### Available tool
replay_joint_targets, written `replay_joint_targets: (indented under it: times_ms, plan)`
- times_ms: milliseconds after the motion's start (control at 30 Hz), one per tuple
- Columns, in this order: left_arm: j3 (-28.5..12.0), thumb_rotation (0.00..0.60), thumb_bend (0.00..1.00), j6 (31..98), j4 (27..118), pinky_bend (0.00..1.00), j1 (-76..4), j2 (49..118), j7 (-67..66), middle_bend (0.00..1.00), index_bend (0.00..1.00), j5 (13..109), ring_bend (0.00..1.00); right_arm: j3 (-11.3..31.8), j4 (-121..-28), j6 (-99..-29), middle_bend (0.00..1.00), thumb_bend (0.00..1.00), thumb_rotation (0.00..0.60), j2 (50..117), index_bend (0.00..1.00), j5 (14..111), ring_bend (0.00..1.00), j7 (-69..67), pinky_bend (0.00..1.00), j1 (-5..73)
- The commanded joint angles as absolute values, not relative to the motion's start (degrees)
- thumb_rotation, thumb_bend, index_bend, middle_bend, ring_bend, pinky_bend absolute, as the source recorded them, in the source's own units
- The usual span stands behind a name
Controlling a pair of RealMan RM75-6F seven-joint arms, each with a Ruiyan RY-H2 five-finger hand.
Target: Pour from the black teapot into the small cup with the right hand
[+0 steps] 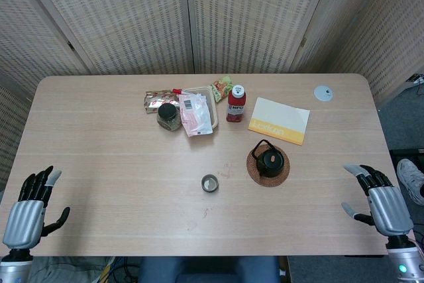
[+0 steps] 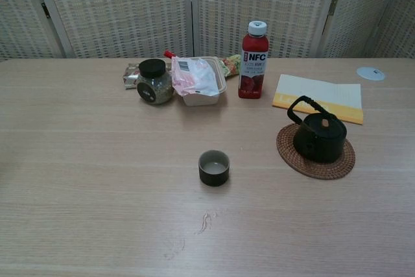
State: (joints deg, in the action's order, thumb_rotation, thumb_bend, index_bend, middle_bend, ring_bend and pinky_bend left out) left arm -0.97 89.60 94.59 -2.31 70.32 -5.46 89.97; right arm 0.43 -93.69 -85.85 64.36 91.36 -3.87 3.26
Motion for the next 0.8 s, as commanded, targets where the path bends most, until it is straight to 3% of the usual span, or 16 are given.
replay_joint_targets:
  times_ms: [33,800]
  plan:
    - [-0.95,0.6,0.34,89.56,94.55,0.0,-2.31,70.36,-5.45,0.0,0.0,89.93,0.0,0.5,-93.47,-86.02,0.23,0.17,0.6,64.49,0.18,91.55,0.14,-4.02,0.22,3.3]
    - [-0.8,0.6,0.34,89.12,94.38,0.0,-2.33,70.58,-5.45,0.0,0.0,89.69,0.0,0.8,-92.05,-86.71,0.27,0.17,0.6,65.4,0.18,92.71,0.14,-4.8,0.22,3.89]
